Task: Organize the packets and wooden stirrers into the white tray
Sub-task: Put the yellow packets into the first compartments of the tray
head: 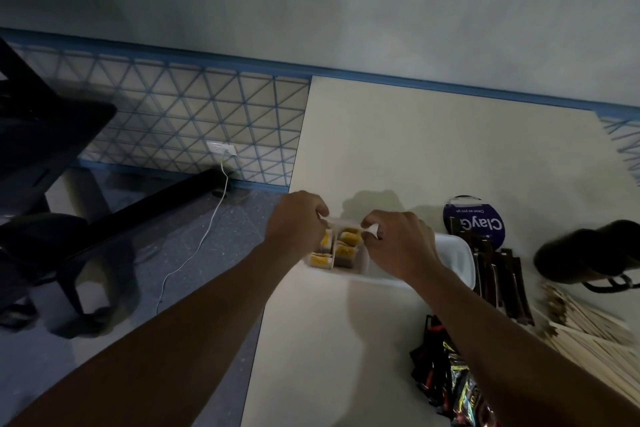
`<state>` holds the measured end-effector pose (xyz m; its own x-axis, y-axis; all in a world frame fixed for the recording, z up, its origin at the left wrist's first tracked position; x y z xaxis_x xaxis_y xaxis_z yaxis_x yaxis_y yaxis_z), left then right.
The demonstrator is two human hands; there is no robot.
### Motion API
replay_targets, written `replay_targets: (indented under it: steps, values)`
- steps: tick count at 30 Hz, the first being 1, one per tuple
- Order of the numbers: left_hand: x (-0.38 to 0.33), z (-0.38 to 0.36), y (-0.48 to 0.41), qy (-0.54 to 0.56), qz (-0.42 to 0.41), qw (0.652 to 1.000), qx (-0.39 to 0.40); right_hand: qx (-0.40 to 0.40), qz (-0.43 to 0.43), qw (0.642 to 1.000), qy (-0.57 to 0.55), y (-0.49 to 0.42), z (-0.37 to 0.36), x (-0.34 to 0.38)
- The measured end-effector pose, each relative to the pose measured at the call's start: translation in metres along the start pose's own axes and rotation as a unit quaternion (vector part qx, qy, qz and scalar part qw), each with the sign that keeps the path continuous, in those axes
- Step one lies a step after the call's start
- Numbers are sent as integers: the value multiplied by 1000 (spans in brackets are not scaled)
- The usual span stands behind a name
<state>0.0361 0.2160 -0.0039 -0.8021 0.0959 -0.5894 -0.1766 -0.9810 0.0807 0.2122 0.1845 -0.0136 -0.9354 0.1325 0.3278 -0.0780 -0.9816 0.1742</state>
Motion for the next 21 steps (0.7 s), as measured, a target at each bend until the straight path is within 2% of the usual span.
replay_targets:
  steps: [6, 13, 21]
  values:
    - [17, 12, 3, -16, 14, 1000, 17, -1, 10, 1000, -25, 4, 7, 7]
    - [12, -8, 13, -42, 4, 997, 66, 0, 0, 999, -40, 11, 7, 6]
    - [3, -22, 15, -114, -1, 990, 87, 2, -14, 999, -39, 17, 2, -1]
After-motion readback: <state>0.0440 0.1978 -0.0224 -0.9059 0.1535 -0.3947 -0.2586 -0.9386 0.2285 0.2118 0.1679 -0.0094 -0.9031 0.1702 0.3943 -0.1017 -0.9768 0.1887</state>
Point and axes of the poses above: each hand's wrist, its own y-axis away from the middle knuckle, its own z-axis out of the back of the hand, x = y × z, the point moved 10 cm from there along -y, towards the middle knuckle, and after that the axes turned 4 degrees about -z, right-handed, at the moved point
